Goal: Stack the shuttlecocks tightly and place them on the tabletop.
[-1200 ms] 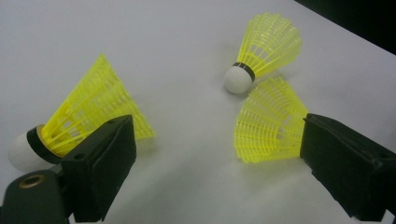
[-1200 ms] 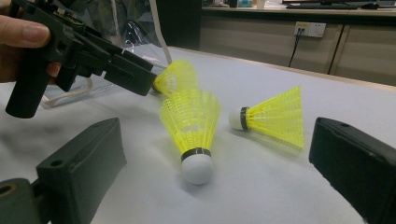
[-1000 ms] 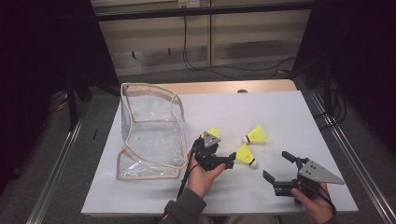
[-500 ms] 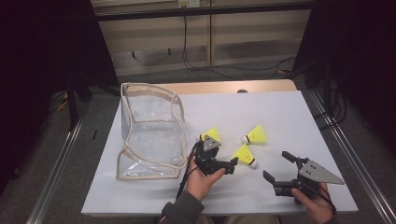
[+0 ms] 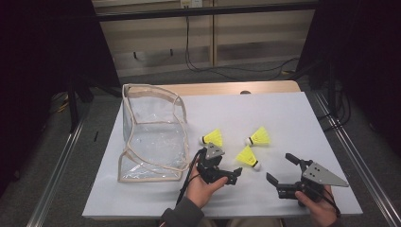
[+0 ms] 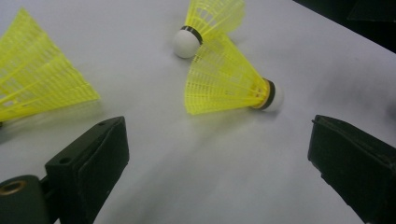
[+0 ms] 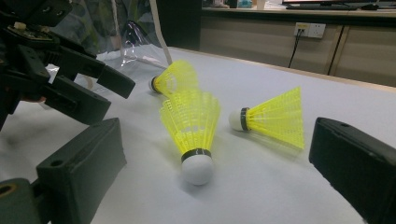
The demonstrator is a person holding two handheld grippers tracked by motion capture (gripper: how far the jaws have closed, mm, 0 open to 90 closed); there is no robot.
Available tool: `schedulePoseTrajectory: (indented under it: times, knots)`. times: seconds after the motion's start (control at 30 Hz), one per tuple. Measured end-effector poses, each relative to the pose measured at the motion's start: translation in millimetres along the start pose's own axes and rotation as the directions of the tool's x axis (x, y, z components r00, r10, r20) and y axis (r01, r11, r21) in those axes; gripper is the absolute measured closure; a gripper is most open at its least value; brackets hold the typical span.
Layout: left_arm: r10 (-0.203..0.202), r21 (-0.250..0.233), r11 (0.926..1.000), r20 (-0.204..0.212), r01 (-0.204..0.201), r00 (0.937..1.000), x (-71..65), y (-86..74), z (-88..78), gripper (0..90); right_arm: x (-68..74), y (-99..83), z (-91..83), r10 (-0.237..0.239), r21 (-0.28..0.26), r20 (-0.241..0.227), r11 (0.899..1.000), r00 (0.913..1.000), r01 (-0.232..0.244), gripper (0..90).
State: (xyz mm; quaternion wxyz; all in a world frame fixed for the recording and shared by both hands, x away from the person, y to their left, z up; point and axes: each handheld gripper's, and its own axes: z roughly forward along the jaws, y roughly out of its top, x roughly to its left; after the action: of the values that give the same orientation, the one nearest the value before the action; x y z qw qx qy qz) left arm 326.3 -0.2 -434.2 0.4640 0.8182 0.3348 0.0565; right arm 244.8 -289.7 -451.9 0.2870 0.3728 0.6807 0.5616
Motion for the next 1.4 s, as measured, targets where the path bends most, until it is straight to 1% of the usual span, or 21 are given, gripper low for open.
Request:
schedulePoseTrajectory:
  times: [0.1, 0.13, 0.17, 0.23, 0.27, 0.3, 0.33, 0.37, 0.43, 0.5, 0.67, 0.7, 0.77, 0.8, 0.9, 0.97, 1.1, 1.13, 1.2, 1.33, 1.4]
  knots:
    - [0.023, 0.01, 0.9997, 0.03, -0.024, 0.9993, -2.7, -1.9, -1.5, 4.7, -0.1, 0.0, -0.2, 0.0, 0.0, 0.003, 1.0, 1.0, 0.0, 2.6]
    - [0.029, 0.015, 0.9994, 0.031, -0.03, 0.9991, -3.4, -2.5, -2.5, 4.4, -0.1, 0.0, -0.2, 0.0, 0.0, 0.003, 1.0, 1.0, 0.0, 2.6]
    - [0.024, 0.012, 0.9996, 0.038, -0.024, 0.999, -4.9, -3.5, -3.2, 4.4, -0.1, 0.0, -0.2, -0.001, 0.0, 0.003, 1.0, 1.0, 0.001, 2.6]
    - [0.032, 0.012, 0.9994, 0.047, -0.033, 0.9984, -5.2, -4.9, -4.8, 4.2, -0.1, 0.1, -0.2, 0.0, 0.001, 0.002, 1.0, 1.0, 0.0, 2.6]
    - [0.029, 0.015, 0.9994, 0.054, -0.03, 0.9981, -5.7, -6.1, -5.5, 4.2, -0.1, 0.0, -0.2, 0.0, 0.001, 0.003, 1.0, 1.0, 0.0, 2.6]
    - [0.037, 0.02, 0.9991, 0.056, -0.039, 0.9977, -5.5, -7.1, -6.6, 4.2, -0.1, 0.1, -0.3, 0.0, 0.001, 0.003, 1.0, 1.0, 0.0, 2.6]
    - [0.031, 0.022, 0.9992, 0.062, -0.032, 0.9976, -6.4, -8.7, -7.4, 4.2, 0.0, 0.1, -0.4, 0.0, -0.001, 0.002, 1.0, 1.0, 0.0, 2.6]
    - [0.042, 0.03, 0.9986, 0.068, -0.044, 0.9968, -6.0, -9.6, -8.2, 4.2, -0.1, 0.2, -0.4, -0.001, -0.002, 0.003, 1.0, 1.0, 0.001, 2.7]
    - [0.043, 0.035, 0.9983, 0.082, -0.046, 0.9957, -5.1, -11.2, -9.6, 4.2, -0.1, 0.0, 0.0, -0.001, 0.001, 0.002, 1.0, 1.0, 0.001, 2.6]
    - [0.042, 0.038, 0.9982, 0.083, -0.045, 0.9957, -5.3, -13.1, -11.0, 4.2, 0.0, 0.1, 0.0, -0.002, 0.0, 0.001, 1.0, 1.0, 0.002, 2.6]
    - [0.06, 0.043, 0.997, 0.108, -0.065, 0.9923, -5.1, -17.4, -15.4, 4.2, -0.1, 0.0, 0.0, -0.003, 0.0, 0.002, 1.0, 1.0, 0.003, 2.6]
    - [0.066, 0.033, 0.9969, 0.116, -0.071, 0.991, -4.7, -18.5, -15.9, 4.2, -0.1, 0.1, 0.0, -0.002, 0.0, 0.002, 1.0, 1.0, 0.002, 2.6]
    - [0.064, 0.037, 0.9969, 0.129, -0.069, 0.9896, -4.6, -20.1, -17.7, 4.2, 0.1, 0.0, 0.0, -0.002, 0.001, 0.001, 1.0, 1.0, 0.002, 2.7]
    - [0.068, 0.04, 0.9964, 0.131, -0.074, 0.989, -4.3, -20.7, -18.8, 4.2, 0.1, 0.0, 0.0, -0.002, 0.001, 0.001, 1.0, 1.0, 0.002, 2.6]
    - [0.064, 0.039, 0.9968, 0.14, -0.07, 0.988, -3.4, -23.5, -21.0, 4.2, 0.1, 0.0, 0.1, -0.001, 0.001, 0.001, 1.0, 1.0, 0.001, 2.6]
    - [0.07, 0.05, 0.9957, 0.139, -0.078, 0.9879, -2.0, -24.5, -22.5, 4.2, 0.2, 0.0, 0.1, -0.003, 0.001, 0.002, 1.0, 1.0, 0.003, 2.6]
    - [0.067, 0.041, 0.9965, 0.133, -0.073, 0.9889, 0.5, -26.8, -24.8, 4.2, 0.3, 0.0, 0.3, -0.003, 0.001, 0.001, 1.0, 1.0, 0.003, 2.6]
    - [0.077, 0.042, 0.9956, 0.135, -0.083, 0.9879, 1.0, -27.1, -25.6, 4.2, 0.3, 0.0, 0.2, -0.002, 0.002, 0.001, 1.0, 1.0, 0.002, 2.6]
    - [0.08, 0.04, 0.9954, 0.148, -0.087, 0.9858, 1.5, -27.8, -27.3, 4.2, 0.3, -0.1, 0.2, -0.001, 0.002, 0.001, 1.0, 1.0, 0.001, 2.6]
    - [0.113, 0.044, 0.9915, 0.171, -0.123, 0.9788, 0.8, -28.8, -31.8, 4.2, 0.0, -0.1, 0.2, -0.003, 0.001, 0.002, 1.0, 1.0, 0.003, 2.7]
    - [0.109, 0.042, 0.992, 0.188, -0.119, 0.9761, 0.7, -29.4, -34.1, 4.2, 0.0, -0.1, 0.2, -0.002, 0.001, 0.002, 1.0, 1.0, 0.002, 2.6]
